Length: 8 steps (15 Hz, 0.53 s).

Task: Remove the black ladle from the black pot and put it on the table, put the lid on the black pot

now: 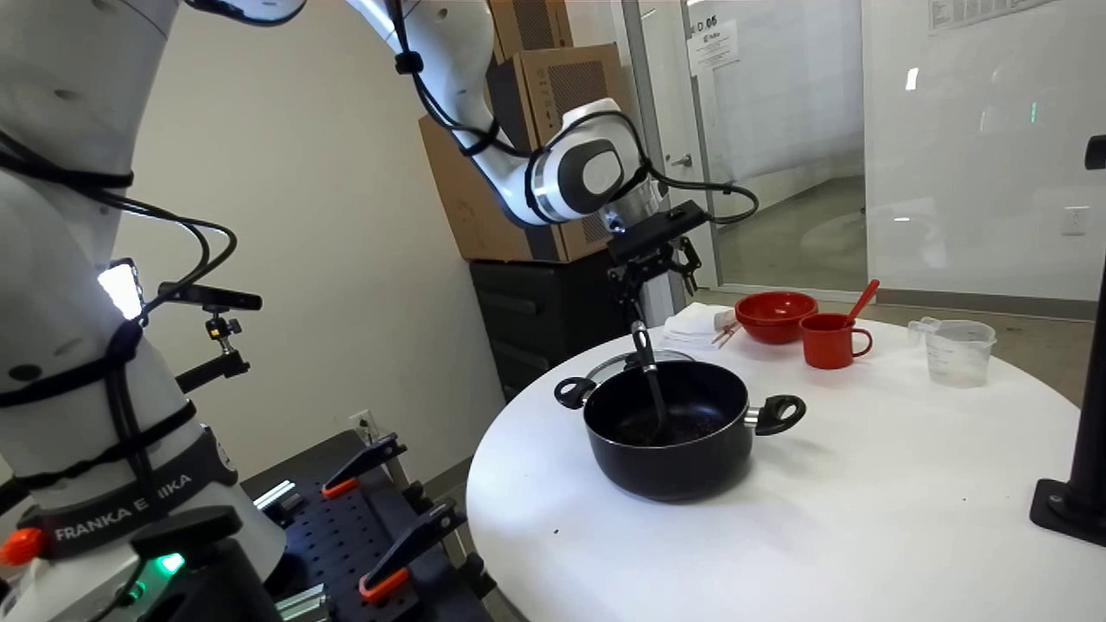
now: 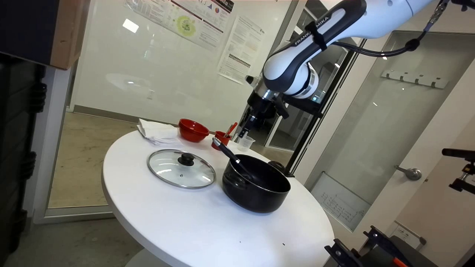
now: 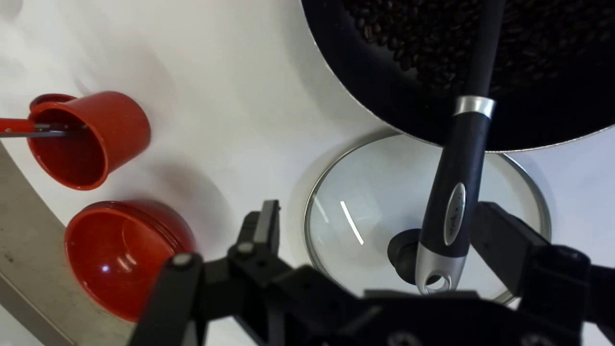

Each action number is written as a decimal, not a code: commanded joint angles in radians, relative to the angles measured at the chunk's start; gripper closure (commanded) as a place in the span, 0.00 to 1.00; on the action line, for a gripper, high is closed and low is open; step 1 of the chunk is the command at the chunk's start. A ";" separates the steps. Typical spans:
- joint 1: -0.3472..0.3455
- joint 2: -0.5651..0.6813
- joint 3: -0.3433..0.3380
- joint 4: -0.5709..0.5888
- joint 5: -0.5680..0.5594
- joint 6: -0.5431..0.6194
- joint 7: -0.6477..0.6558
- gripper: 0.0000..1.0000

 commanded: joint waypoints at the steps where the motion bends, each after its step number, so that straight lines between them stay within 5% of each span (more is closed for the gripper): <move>1: 0.070 0.020 -0.050 -0.003 -0.081 0.016 0.184 0.00; 8: 0.103 0.057 -0.031 0.028 -0.166 -0.020 0.370 0.00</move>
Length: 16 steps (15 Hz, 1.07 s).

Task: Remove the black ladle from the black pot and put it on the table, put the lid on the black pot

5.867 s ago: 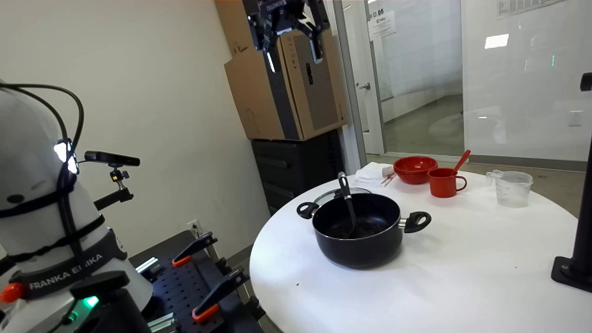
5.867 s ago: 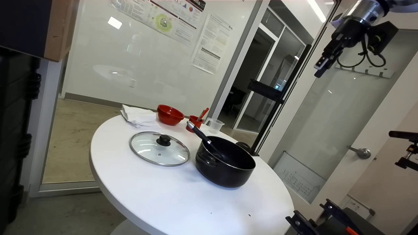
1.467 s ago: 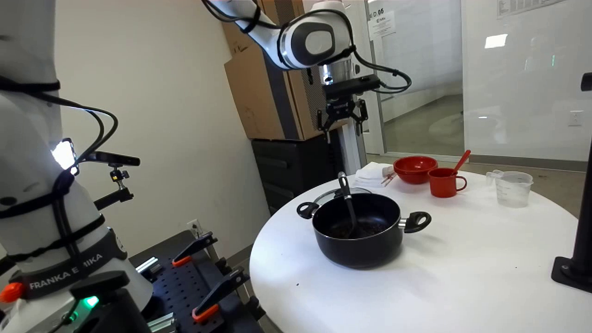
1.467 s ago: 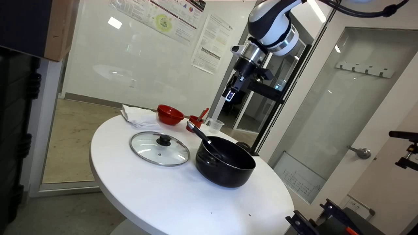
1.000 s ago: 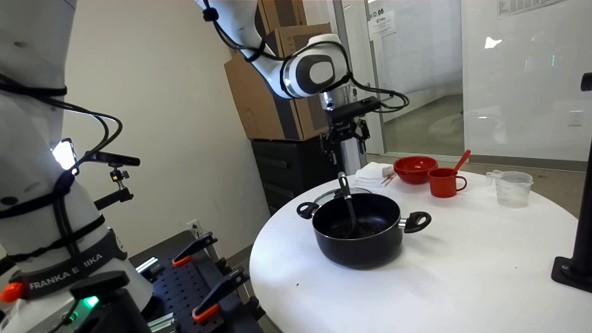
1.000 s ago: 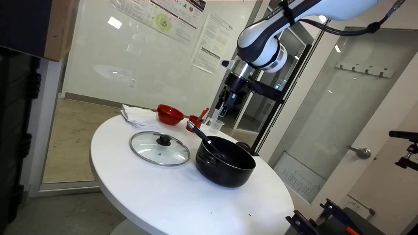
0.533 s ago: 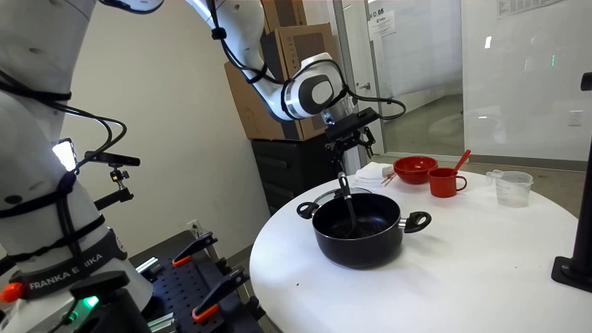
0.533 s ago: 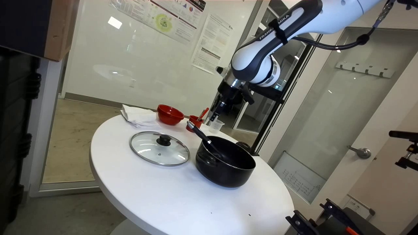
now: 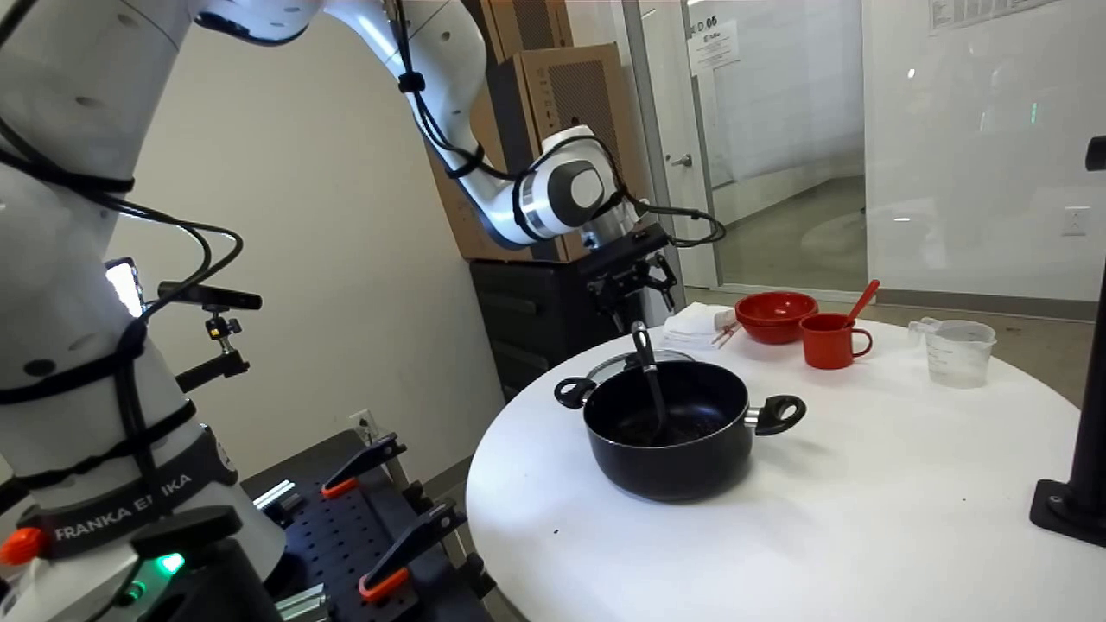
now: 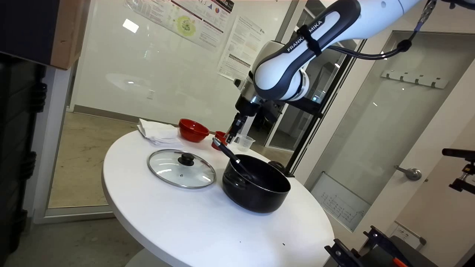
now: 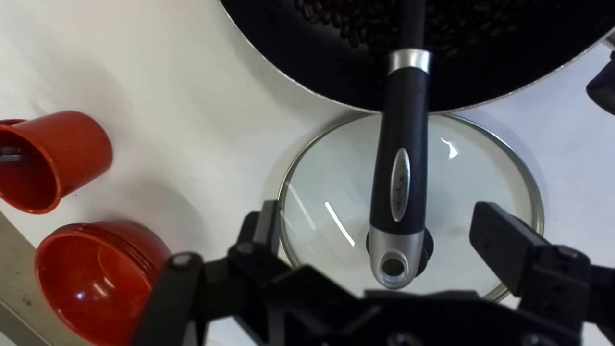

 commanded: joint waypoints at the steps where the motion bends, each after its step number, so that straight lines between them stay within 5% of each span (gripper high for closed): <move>1: 0.004 0.029 -0.001 0.040 -0.058 -0.022 0.080 0.00; 10: -0.045 0.082 0.038 0.087 -0.064 -0.080 0.074 0.00; 16: -0.108 0.086 0.147 0.098 -0.032 -0.072 0.009 0.00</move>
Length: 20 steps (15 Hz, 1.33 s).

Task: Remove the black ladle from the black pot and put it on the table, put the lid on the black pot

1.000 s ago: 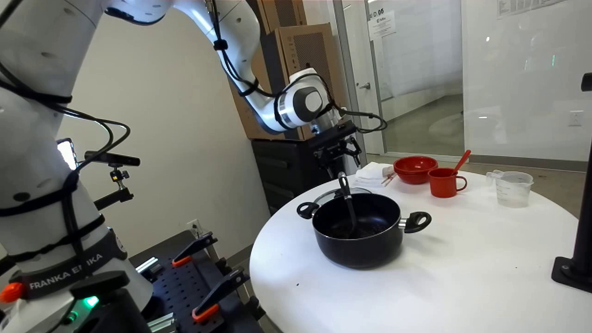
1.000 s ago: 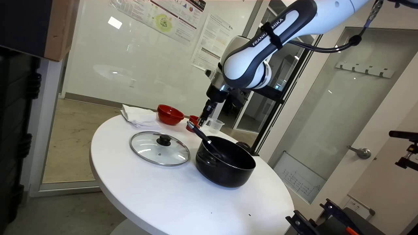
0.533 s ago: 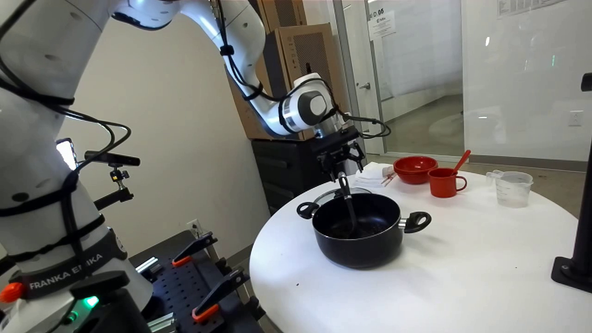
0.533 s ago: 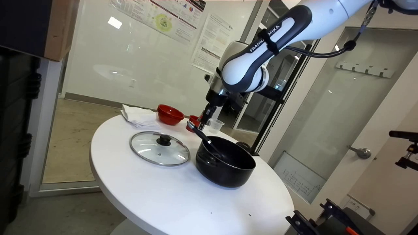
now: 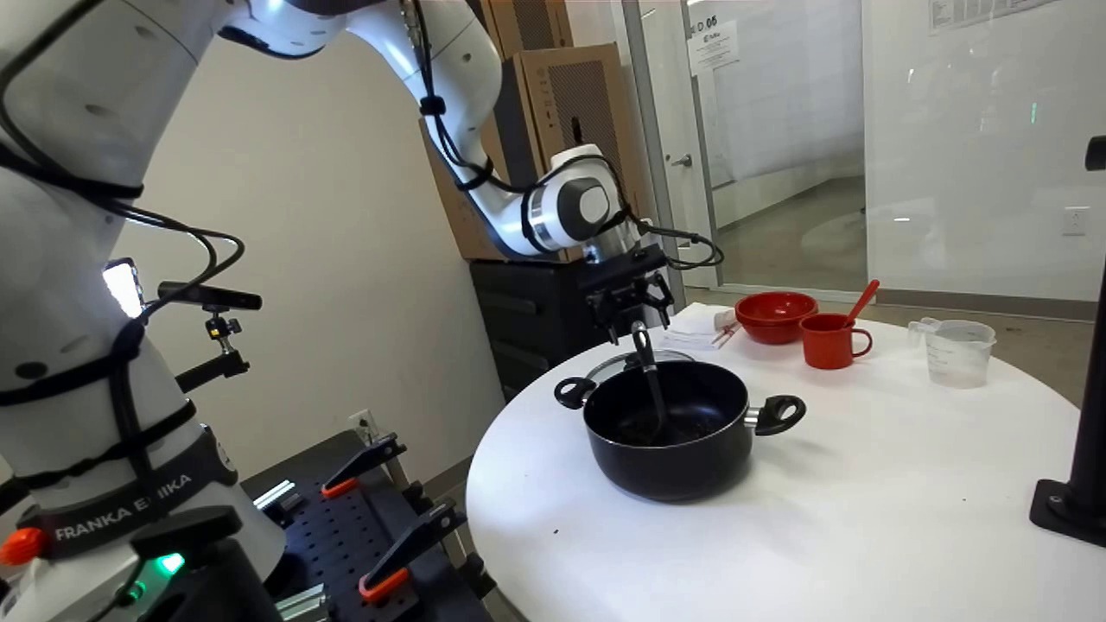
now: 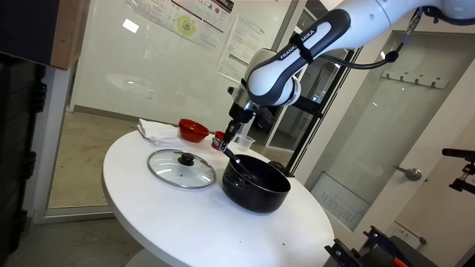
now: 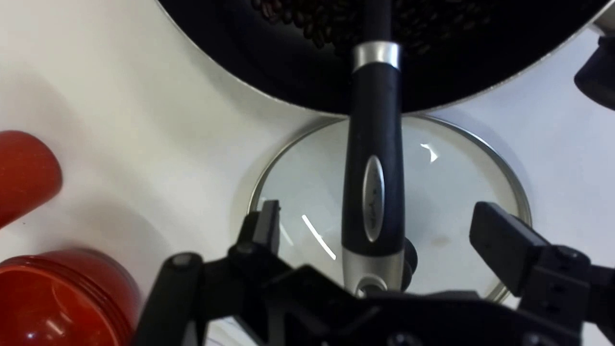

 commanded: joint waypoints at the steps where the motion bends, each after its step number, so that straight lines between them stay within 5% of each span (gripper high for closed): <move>1: -0.058 0.012 0.084 0.036 0.012 -0.012 -0.060 0.00; 5: -0.097 0.015 0.130 0.064 0.025 -0.019 -0.100 0.00; 20: -0.120 0.050 0.128 0.107 0.026 -0.055 -0.189 0.00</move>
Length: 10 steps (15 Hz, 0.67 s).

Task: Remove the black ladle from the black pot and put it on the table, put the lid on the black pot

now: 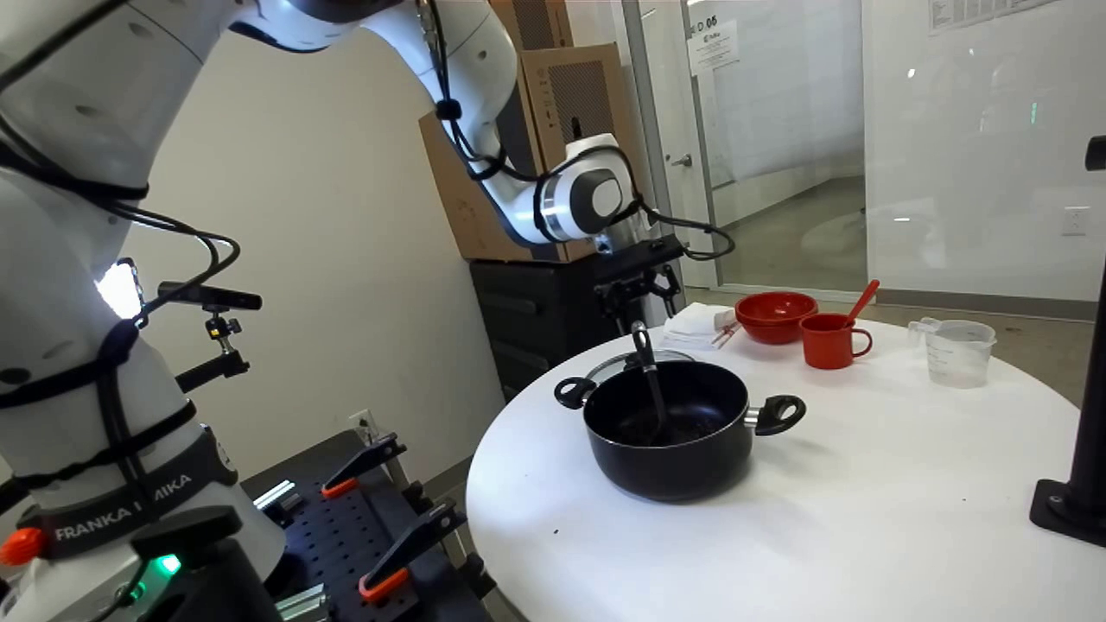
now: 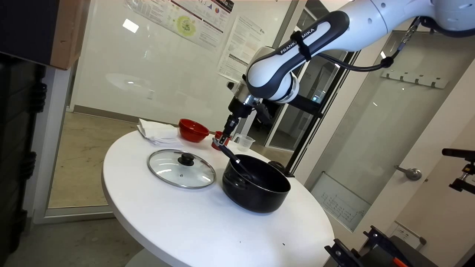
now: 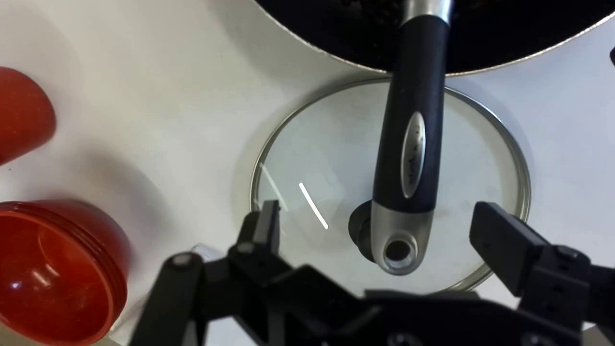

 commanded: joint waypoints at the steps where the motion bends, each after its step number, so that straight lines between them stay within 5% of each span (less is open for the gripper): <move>1: -0.001 0.023 0.012 0.037 0.019 -0.021 -0.038 0.00; 3: 0.005 0.029 0.007 0.038 0.014 -0.019 -0.035 0.05; 4: 0.007 0.032 0.003 0.038 0.010 -0.020 -0.036 0.20; 10: 0.014 0.047 -0.004 0.036 0.004 -0.020 -0.039 0.60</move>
